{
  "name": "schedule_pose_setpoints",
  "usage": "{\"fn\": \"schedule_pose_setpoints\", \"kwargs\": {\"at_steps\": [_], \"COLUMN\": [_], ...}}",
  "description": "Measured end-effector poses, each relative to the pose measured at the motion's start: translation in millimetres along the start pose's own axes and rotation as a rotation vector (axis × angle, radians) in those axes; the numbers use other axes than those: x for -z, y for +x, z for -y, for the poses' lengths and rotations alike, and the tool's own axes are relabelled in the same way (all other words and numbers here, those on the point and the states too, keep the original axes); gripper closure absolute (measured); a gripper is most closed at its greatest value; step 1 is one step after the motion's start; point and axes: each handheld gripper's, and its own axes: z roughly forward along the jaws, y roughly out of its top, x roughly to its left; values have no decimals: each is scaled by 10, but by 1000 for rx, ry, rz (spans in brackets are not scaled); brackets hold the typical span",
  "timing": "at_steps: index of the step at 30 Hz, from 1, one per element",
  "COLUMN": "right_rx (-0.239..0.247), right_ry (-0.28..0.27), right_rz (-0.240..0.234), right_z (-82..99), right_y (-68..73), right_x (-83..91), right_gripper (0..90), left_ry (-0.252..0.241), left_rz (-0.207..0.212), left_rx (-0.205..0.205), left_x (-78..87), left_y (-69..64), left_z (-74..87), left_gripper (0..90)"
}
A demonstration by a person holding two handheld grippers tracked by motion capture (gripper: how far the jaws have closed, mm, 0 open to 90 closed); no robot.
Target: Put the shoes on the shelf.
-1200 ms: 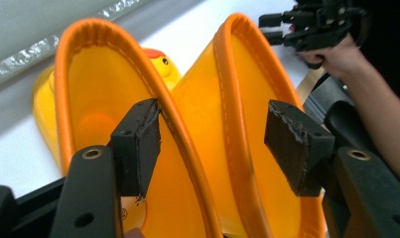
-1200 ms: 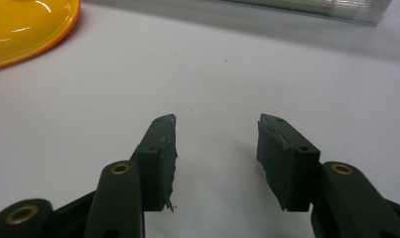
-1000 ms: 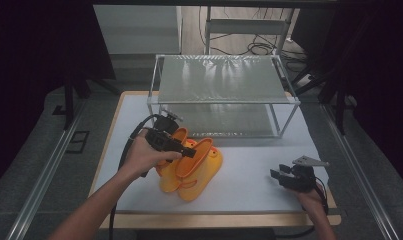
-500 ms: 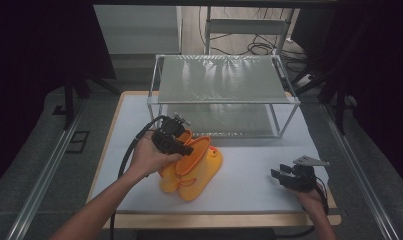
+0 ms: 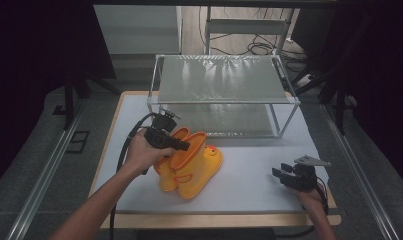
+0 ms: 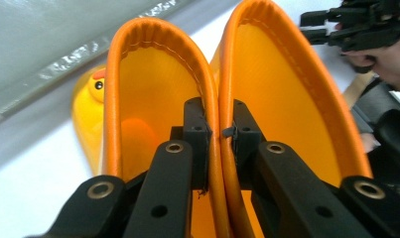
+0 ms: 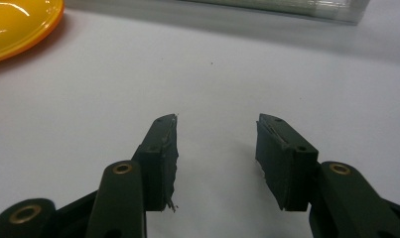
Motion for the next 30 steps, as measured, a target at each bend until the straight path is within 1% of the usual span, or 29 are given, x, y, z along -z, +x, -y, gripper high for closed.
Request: {"fn": "schedule_pose_setpoints", "kwargs": {"at_steps": [3,4,5,7,10,12,15,17,19,20,23,26,30], "right_rx": [-9,-16,-19,-21,-27,-26,-28,-30,-30,-31,-29,-30,-30], "right_ry": [-3,-5,-5,-6,-8,-9,-9,-9,-8,-5,-2,0,1], "right_rz": [5,6,7,9,11,11,13,12,12,12,13,9,8], "right_z": [0,-1,-2,-2,2,2,1,2,2,3,4,7,9], "right_y": [-12,-22,-27,-32,-36,-37,-40,-40,-39,-40,-44,-46,-47], "right_x": [7,16,20,22,21,23,27,23,22,22,21,23,24], "right_gripper": [507,508,508,509,509,509,509,509,508,508,509,509,509], "left_ry": [-12,-22,-22,-32,-46,-46,-50,-54,-55,-56,-57,-54,-60], "left_rz": [18,35,35,54,87,93,117,145,150,152,152,144,152], "left_rx": [14,24,24,28,26,20,12,18,17,5,-7,-32,-32], "left_x": [15,22,22,30,67,81,128,166,177,196,210,225,218], "left_y": [51,72,72,78,49,34,-12,-23,-29,-50,-87,-145,-157], "left_z": [-18,-28,-28,-38,-68,-77,-105,-128,-134,-145,-165,-217,-236], "left_gripper": [817,817,817,817,817,817,817,817,817,817,817,817,817]}}
